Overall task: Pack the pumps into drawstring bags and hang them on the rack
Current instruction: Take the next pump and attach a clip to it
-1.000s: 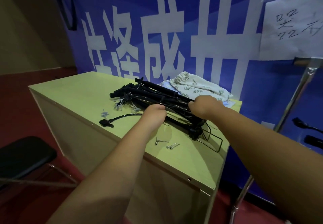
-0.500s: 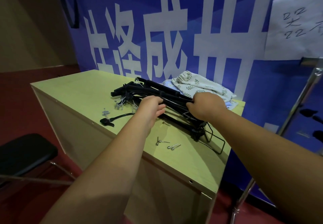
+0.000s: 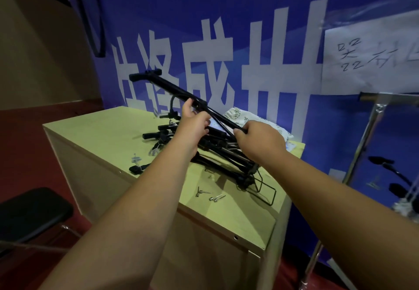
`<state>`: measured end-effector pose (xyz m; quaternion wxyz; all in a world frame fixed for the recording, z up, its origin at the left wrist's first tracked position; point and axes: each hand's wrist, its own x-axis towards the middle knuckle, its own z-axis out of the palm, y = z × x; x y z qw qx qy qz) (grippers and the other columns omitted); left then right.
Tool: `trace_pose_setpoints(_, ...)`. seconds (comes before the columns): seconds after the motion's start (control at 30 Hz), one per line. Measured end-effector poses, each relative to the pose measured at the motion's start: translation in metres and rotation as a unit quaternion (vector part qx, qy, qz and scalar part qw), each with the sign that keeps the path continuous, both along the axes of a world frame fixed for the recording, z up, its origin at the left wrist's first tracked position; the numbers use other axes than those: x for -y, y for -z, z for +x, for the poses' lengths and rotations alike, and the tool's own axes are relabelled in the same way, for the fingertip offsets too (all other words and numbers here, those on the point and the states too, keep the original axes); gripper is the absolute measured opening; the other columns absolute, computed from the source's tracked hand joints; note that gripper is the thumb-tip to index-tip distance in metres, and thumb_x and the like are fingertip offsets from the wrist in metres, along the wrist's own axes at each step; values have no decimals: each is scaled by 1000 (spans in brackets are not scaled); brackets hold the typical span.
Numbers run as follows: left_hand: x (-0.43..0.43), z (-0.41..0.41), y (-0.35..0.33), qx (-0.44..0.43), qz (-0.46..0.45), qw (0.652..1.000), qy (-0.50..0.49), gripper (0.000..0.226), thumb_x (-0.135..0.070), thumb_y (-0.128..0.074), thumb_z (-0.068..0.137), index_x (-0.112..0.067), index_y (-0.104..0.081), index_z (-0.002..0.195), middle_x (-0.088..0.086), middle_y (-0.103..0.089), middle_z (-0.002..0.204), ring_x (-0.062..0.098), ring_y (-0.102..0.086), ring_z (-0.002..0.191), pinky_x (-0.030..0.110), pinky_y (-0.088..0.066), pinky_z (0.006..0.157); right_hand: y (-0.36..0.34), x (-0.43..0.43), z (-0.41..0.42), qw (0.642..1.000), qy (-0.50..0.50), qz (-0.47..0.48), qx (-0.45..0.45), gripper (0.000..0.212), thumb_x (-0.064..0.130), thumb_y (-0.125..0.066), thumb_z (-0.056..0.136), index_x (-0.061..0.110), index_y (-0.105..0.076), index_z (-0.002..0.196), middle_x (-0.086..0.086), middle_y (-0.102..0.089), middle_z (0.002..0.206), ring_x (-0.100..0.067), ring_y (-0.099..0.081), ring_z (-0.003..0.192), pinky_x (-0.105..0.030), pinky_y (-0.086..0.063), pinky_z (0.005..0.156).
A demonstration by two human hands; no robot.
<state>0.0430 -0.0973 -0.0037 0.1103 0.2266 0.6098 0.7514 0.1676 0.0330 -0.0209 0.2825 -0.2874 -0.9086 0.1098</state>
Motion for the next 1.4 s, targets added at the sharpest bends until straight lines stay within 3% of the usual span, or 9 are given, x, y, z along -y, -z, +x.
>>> trace_pose_setpoints(0.17,-1,17,-32,-24,27,999,17,90,-10,-60,92,-45,-19,165,6,-69,134,24,-74,113,33,-56,85,-7,4,31,997,-7,-51,-60,38,57,-48,108,26,-68,105,4,-70,83,-19,-66,79,-40,-58,73)
trace_pose_setpoints(0.37,-15,49,-59,-25,80,996,27,72,-11,-58,101,-37,-30,162,-2,-73,122,16,-77,108,35,-61,85,2,3,91,984,-57,-131,-105,20,45,-52,108,30,-61,98,7,-68,83,-18,-65,78,-35,-47,63)
trace_pose_setpoints(0.5,-39,76,-64,-9,108,993,54,74,-12,-61,103,-38,-27,163,9,-71,128,28,-77,107,36,-65,80,20,-6,137,970,-114,-187,-103,6,32,-52,101,32,-58,100,4,-63,92,-26,-65,78,-47,-58,69)
trace_pose_setpoints(0.63,-69,107,-59,-13,108,992,68,68,-15,-62,104,-43,-32,158,5,-65,135,30,-73,114,51,-65,87,39,-17,187,960,-137,-230,-84,25,15,-53,93,35,-55,108,2,-54,109,-32,-64,90,-57,-63,75)
trace_pose_setpoints(0.77,-98,146,-47,-14,88,991,101,58,-17,-60,105,-49,-38,148,6,-64,137,31,-69,119,49,-65,83,61,-35,228,958,-131,-252,-33,42,2,-58,98,29,-51,129,2,-54,122,-23,-60,101,-35,-55,69)
trace_pose_setpoints(0.9,-121,181,-23,-10,79,988,133,55,-9,-56,107,-49,-42,141,9,-65,123,32,-72,98,41,-64,70,79,-47,260,953,-119,-278,29,41,-1,-58,99,25,-50,129,1,-59,111,-14,-54,79,-18,-43,57)
trace_pose_setpoints(1.03,-137,210,9,-5,82,984,156,65,-2,-55,106,-49,-40,147,6,-68,111,34,-74,96,53,-64,83,92,-62,284,952,-90,-288,59,34,0,-55,100,21,-56,125,0,-60,114,-16,-58,86,-28,-47,67)
trace_pose_setpoints(1.27,-149,240,85,6,45,978,205,80,3,-57,104,-55,-36,155,12,-73,132,33,-73,116,42,-61,84,92,-91,296,948,-5,-298,-115,24,10,-54,107,18,-61,129,-6,-61,129,-13,-57,78,-23,-45,62)
trace_pose_setpoints(1.4,-149,254,130,8,15,970,241,85,8,-59,101,-48,-32,160,9,-72,137,30,-66,131,44,-54,107,86,-103,287,942,14,-284,-176,31,18,-56,108,18,-62,139,1,-64,131,-5,-60,86,-19,-47,68)
